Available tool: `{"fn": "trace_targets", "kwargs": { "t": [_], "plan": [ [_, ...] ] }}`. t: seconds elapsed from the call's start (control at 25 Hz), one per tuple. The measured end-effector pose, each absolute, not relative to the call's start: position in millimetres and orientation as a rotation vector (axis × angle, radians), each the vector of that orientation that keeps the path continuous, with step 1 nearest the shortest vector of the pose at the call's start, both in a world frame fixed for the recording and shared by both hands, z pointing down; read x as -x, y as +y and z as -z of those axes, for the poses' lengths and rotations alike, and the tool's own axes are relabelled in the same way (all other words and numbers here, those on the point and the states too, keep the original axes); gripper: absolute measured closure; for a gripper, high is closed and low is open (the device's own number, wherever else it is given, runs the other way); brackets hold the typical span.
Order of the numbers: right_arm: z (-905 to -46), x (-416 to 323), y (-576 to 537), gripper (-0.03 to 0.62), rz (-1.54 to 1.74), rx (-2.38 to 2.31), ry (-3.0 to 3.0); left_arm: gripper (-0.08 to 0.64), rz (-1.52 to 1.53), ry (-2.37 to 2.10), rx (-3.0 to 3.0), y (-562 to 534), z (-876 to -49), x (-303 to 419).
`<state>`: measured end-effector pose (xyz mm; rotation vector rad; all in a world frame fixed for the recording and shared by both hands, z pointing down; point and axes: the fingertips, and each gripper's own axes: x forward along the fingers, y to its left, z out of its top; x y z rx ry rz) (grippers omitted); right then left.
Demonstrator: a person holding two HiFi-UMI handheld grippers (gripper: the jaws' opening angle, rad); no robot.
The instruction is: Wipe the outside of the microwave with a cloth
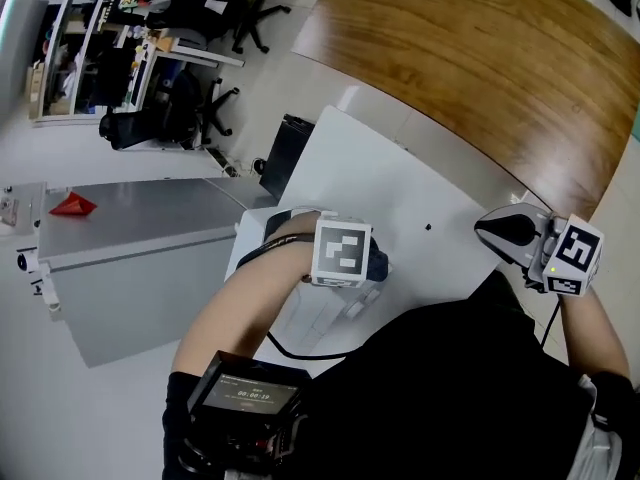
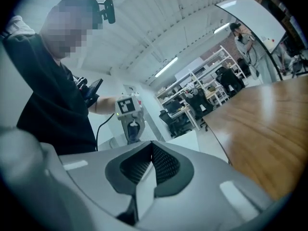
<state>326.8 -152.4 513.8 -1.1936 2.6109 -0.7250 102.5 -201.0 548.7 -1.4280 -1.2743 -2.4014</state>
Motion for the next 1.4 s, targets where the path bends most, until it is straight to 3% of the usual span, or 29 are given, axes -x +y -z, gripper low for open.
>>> {"fn": "trace_targets", "kwargs": {
  "t": [0.4, 0.8, 1.04, 1.24, 1.4],
  "plan": [
    [-486.4, -290.7, -196.1, 0.586, 0.622, 1.022, 2.723, 0.503, 2.385, -1.297, 1.433, -197.2, -497.5, -82.5],
    [-545.4, -345.8, -149.7, 0.586, 0.808, 1.228, 2.592, 0.512, 2.452, -1.473, 1.047, -198.0, -650.4, -67.2],
    [-547.8, -365.8, -123.2, 0.586, 0.847, 1.310, 2.547, 0.511, 2.520, -1.514, 1.035, -186.7, -672.4, -69.5],
    [-519.8, -342.8, -140.4, 0.586, 0.754, 1.224, 2.616, 0.504, 2.393, -1.315, 1.462, -184.1, -630.4, -104.2],
    [-490.1, -302.1, -159.8, 0.586, 0.664, 1.115, 2.712, 0.503, 2.094, -0.990, 1.929, -205.7, -549.0, -145.0]
  ]
}}
